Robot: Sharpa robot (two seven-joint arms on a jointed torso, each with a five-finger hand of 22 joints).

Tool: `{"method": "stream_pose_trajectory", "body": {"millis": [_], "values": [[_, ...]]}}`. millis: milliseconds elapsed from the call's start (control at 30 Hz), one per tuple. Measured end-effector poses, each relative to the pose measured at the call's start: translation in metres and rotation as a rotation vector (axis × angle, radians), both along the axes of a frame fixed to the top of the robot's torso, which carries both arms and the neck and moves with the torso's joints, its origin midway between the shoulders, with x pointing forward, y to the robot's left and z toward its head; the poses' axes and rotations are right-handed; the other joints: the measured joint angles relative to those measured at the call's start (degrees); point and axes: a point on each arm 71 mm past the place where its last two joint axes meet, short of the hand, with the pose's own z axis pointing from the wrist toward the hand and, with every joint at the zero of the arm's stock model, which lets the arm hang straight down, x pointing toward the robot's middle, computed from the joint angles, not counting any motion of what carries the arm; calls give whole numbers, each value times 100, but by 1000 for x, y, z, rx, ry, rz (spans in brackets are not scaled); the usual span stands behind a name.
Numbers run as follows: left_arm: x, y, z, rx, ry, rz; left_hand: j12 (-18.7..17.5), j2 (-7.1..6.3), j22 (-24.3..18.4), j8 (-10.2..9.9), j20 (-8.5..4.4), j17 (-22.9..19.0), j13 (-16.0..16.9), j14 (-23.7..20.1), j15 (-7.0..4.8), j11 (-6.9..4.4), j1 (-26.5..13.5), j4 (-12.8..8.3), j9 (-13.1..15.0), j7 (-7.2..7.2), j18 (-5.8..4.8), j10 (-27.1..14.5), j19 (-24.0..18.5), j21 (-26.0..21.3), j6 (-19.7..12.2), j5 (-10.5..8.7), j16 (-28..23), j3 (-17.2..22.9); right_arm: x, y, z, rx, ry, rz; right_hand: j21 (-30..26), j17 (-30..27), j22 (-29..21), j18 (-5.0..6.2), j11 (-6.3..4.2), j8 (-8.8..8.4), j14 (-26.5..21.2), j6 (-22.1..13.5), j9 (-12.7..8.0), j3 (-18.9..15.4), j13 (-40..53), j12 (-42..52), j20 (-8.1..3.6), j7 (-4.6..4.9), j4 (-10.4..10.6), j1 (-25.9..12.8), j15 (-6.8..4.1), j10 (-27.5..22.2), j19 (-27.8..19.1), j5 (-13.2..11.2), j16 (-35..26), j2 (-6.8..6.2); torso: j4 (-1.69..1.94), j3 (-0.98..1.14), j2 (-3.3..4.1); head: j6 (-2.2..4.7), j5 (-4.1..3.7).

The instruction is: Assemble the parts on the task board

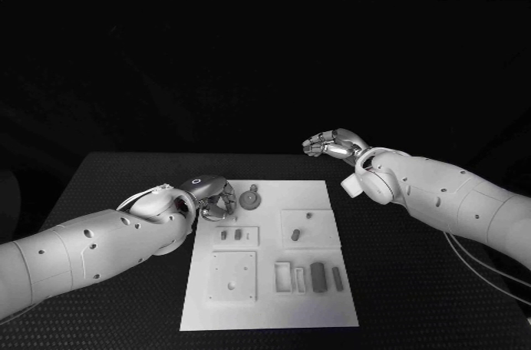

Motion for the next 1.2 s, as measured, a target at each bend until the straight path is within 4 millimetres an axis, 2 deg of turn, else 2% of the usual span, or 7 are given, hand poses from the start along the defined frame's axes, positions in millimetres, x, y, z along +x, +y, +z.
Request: {"method": "stream_pose_trajectory", "body": {"millis": [500,1200], "values": [[-2,-3,-4,5,19,-9,-23,0,0,2,9,-5,1,0,0,1,2,-1,2,0,0,-1,9,0,0,20,0,-1,0,0,0,0,0,0,0,-5,6,0,0,20,0,0,0,0,0,0,0,0,0,0,0,0,0,0,0,0,-9,13,2,-13,9],[-4,-7,-8,12,35,-19,-15,16,-1,1,11,-9,3,-2,2,3,24,9,3,-2,0,-3,9,0,-3,8,0,10,0,0,0,0,0,1,-22,-4,11,0,0,19,0,0,-8,0,0,-22,0,0,0,0,0,0,0,0,0,0,-12,12,3,-44,-14]]}}
